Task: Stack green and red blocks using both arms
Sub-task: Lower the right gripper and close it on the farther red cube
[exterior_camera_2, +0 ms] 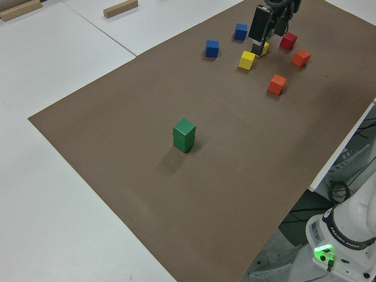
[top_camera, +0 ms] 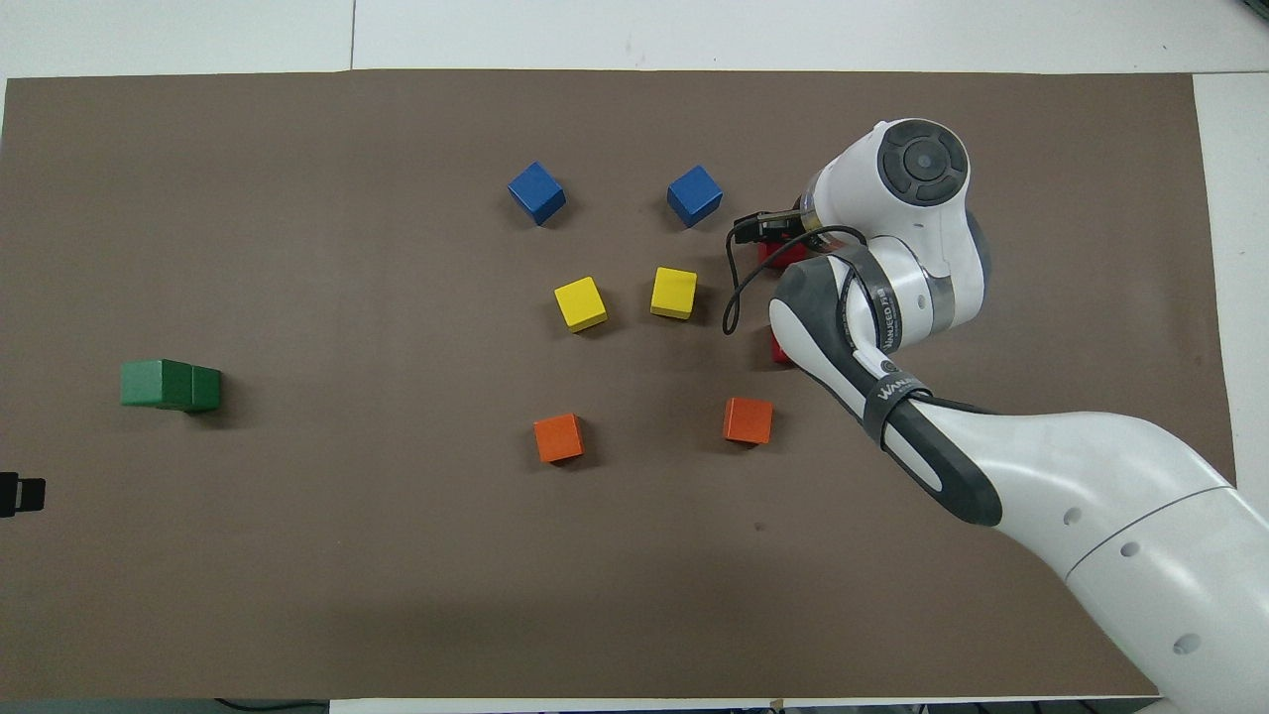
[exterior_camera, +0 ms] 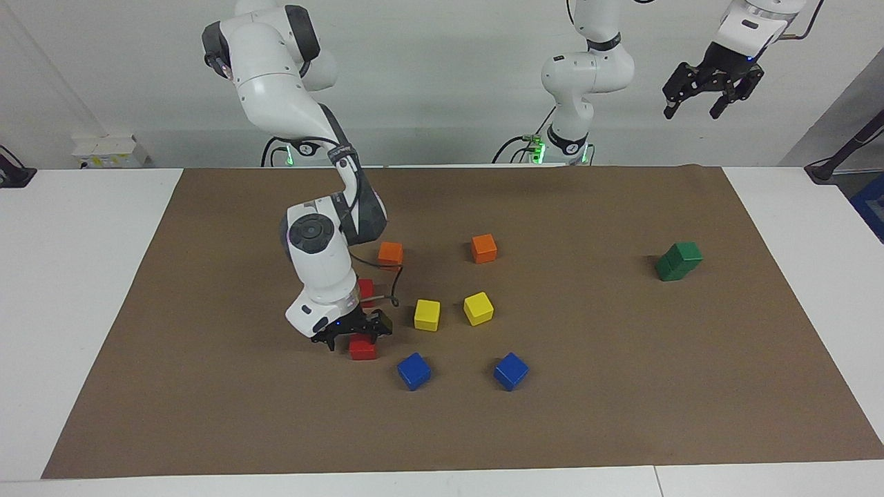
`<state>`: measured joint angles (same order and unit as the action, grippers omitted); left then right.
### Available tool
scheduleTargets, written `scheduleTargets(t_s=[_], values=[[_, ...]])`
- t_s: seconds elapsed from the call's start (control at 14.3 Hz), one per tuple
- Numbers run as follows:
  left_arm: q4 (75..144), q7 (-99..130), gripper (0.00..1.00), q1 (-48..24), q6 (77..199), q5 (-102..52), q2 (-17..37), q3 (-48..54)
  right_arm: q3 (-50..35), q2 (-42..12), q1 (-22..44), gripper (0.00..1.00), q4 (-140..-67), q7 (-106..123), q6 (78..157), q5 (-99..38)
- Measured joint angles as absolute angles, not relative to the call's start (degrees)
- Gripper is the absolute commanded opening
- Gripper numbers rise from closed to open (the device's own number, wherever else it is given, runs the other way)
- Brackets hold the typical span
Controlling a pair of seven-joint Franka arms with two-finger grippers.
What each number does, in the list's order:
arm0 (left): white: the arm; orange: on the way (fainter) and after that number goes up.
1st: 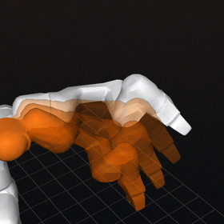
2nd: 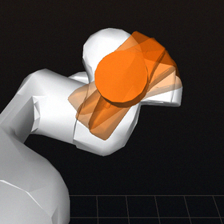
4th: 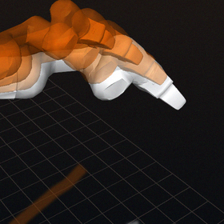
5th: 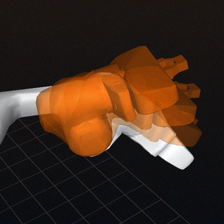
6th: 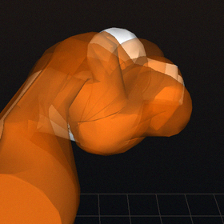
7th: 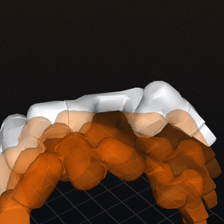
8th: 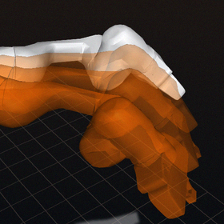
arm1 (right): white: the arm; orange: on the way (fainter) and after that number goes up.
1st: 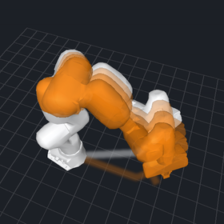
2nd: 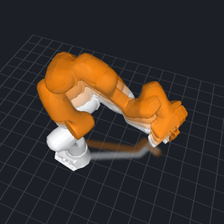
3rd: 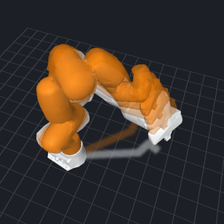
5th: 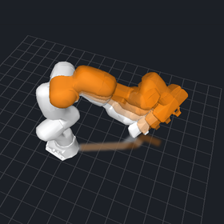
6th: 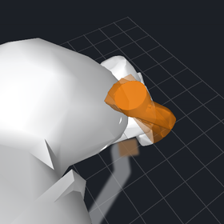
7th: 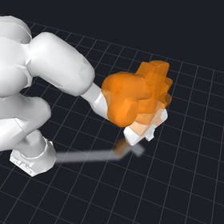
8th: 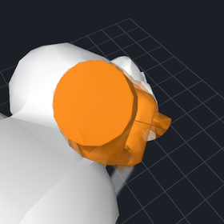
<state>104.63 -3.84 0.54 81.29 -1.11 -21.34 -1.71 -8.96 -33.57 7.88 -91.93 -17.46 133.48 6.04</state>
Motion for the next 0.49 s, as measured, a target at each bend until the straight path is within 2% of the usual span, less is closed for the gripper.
scheduleTargets(t_s=[0.49], values=[[104.6,-3.8,1.0,0.5,81.3,-1.1,-21.3,-1.7,-8.9,-33.4,7.0,0.99,-91.8,-15.9,132.2,6.0]])
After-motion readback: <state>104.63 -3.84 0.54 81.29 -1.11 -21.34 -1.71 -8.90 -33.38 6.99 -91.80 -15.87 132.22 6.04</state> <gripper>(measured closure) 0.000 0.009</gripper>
